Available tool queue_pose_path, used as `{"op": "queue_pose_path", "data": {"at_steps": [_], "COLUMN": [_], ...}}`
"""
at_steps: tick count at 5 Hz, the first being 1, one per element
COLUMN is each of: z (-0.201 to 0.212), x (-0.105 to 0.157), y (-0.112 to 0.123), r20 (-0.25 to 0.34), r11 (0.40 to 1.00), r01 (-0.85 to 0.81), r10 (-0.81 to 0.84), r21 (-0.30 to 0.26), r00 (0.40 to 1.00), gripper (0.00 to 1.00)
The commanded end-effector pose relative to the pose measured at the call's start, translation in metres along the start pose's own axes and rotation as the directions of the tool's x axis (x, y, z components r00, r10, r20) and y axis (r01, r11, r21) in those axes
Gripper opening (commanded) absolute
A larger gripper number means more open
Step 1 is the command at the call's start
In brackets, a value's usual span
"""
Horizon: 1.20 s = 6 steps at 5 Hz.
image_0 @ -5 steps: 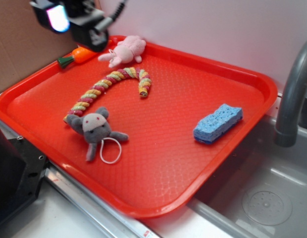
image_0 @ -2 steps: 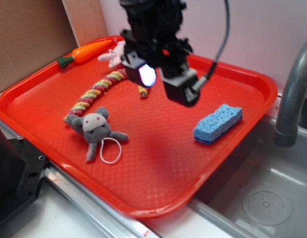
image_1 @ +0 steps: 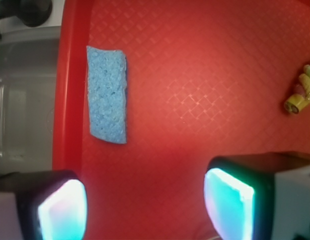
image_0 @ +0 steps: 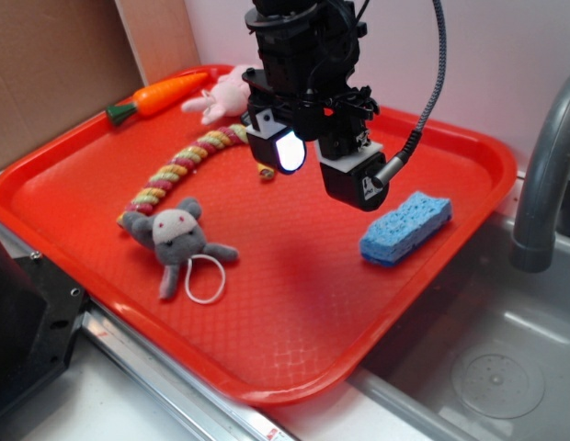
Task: Grab the blue sponge.
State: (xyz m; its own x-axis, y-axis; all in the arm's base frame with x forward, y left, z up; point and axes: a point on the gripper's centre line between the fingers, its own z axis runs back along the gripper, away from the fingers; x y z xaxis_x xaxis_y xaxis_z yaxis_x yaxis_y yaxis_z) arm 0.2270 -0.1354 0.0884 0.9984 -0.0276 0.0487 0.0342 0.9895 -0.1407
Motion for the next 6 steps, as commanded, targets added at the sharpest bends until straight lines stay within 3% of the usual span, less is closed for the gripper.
{"op": "queue_pose_path", "data": {"at_steps": [1, 3, 5, 6], "z": [-0.012, -0.037, -0.059, -0.068], "x": [0.031, 0.046, 0.046, 0.051], "y": [-0.026, -0.036, -0.004, 0.004], "r20": [0.047, 0.029, -0.028, -0.063], "r11": [0.997, 0.989, 0.995, 0.994], "r01": [0.072, 0.143, 0.103, 0.095], "r10": [-0.074, -0.144, -0.102, -0.091], "r21": [0.037, 0.031, 0.021, 0.05], "r00": [0.996, 0.989, 0.994, 0.994], "gripper": [1.0, 1.0, 1.0, 1.0]}}
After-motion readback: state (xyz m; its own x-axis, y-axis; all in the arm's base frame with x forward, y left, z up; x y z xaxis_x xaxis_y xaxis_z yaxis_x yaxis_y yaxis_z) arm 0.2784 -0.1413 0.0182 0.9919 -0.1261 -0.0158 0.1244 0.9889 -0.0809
